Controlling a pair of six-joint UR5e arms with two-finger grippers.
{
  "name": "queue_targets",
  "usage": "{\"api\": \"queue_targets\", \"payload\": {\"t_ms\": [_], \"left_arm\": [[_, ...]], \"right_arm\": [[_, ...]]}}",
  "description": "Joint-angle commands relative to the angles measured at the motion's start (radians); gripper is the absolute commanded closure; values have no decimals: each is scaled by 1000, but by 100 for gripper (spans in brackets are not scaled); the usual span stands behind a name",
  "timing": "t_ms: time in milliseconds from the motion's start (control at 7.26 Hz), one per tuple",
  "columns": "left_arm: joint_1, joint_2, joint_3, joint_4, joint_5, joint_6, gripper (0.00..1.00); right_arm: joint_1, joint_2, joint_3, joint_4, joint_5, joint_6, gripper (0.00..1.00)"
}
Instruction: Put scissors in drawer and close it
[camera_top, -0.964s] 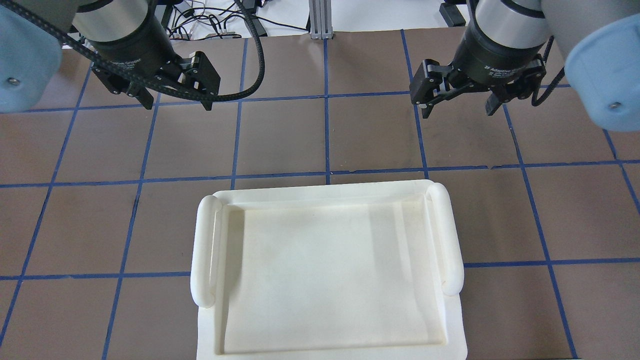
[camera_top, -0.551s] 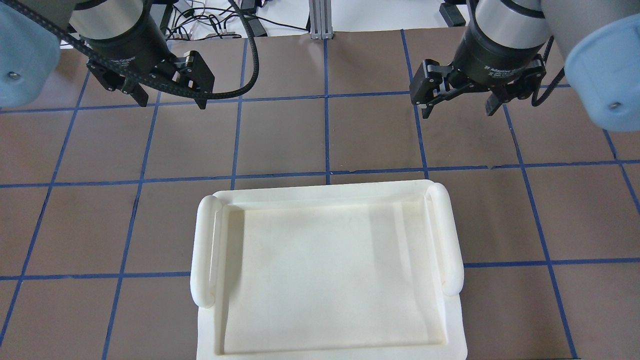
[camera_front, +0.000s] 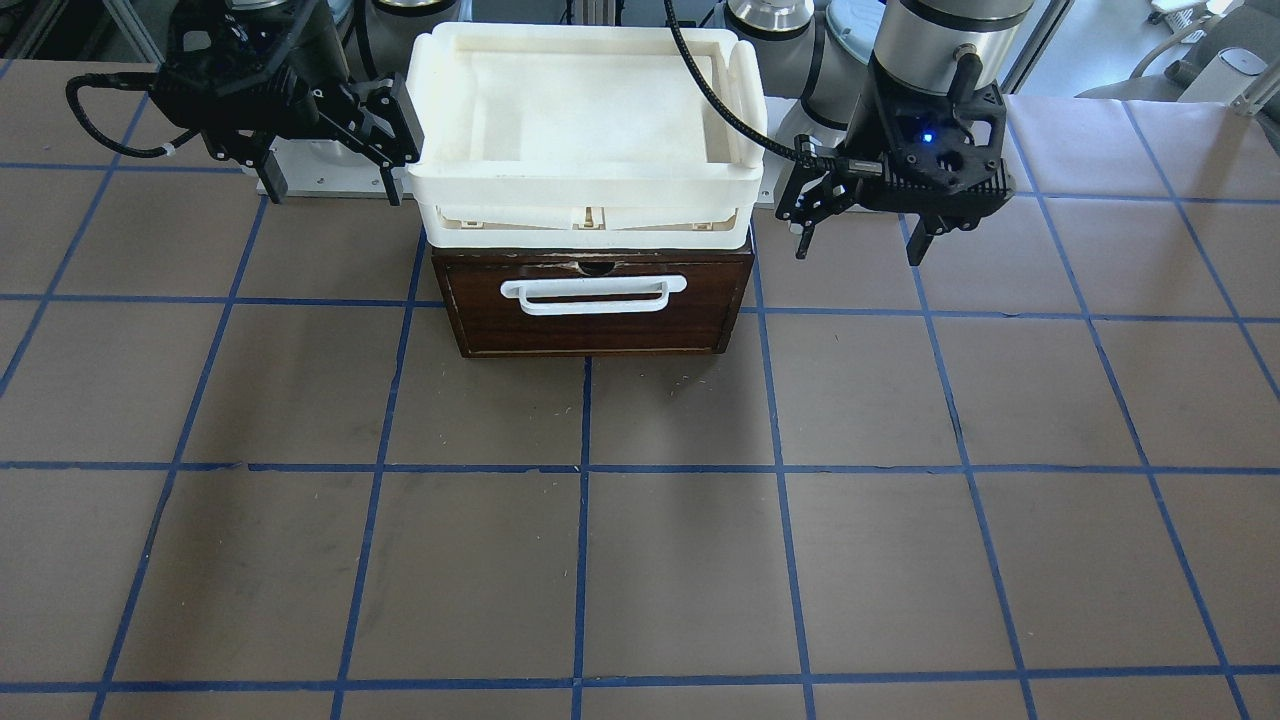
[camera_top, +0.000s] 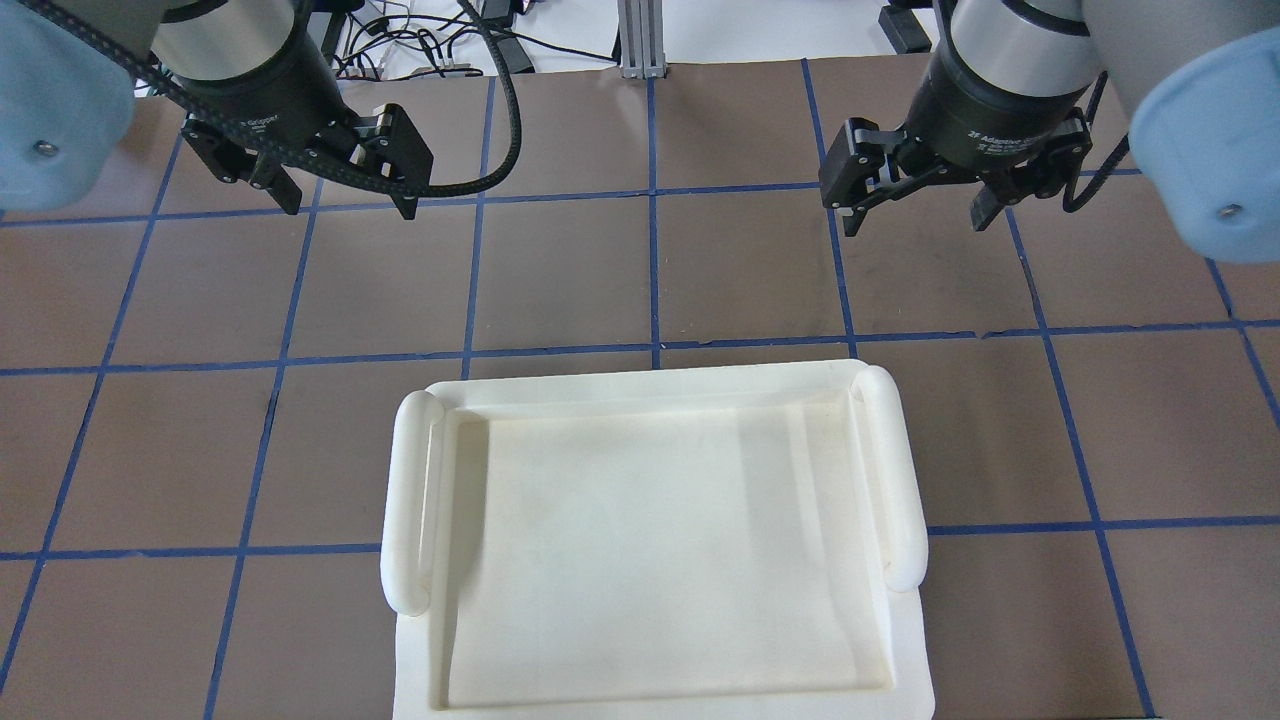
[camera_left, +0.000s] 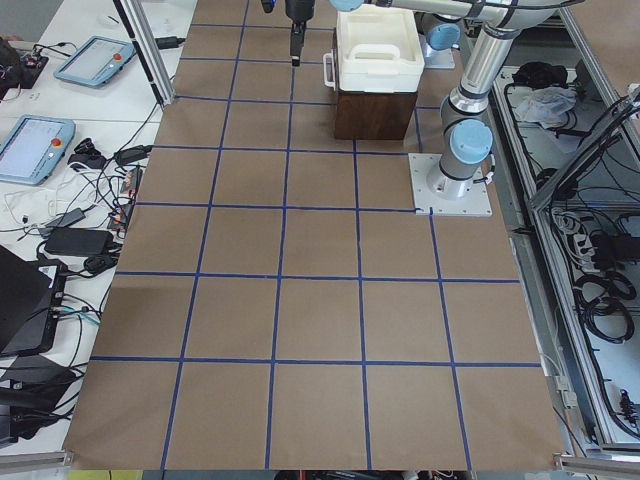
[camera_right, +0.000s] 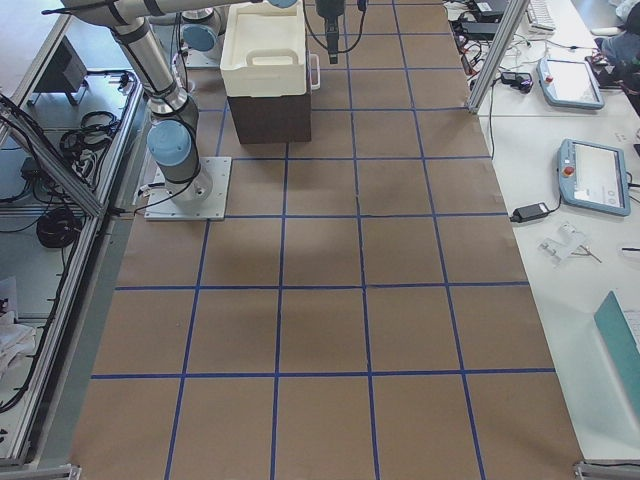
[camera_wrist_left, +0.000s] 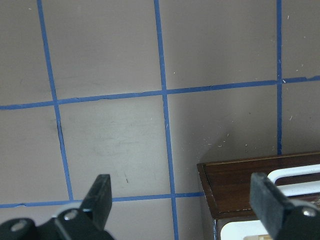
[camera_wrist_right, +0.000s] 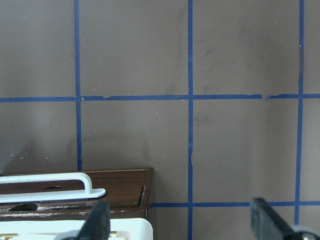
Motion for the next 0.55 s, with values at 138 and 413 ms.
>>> {"api": "queue_targets", "payload": {"t_ms": [138,413], "left_arm": [[-1,-14,-2,2,1,-5,0],[-1,-16,-4,3,1,-8,0]], "right_arm": [[-3,1,1,1,-1,-2,0],[-2,1,-1,-3,1,-2,0]]}}
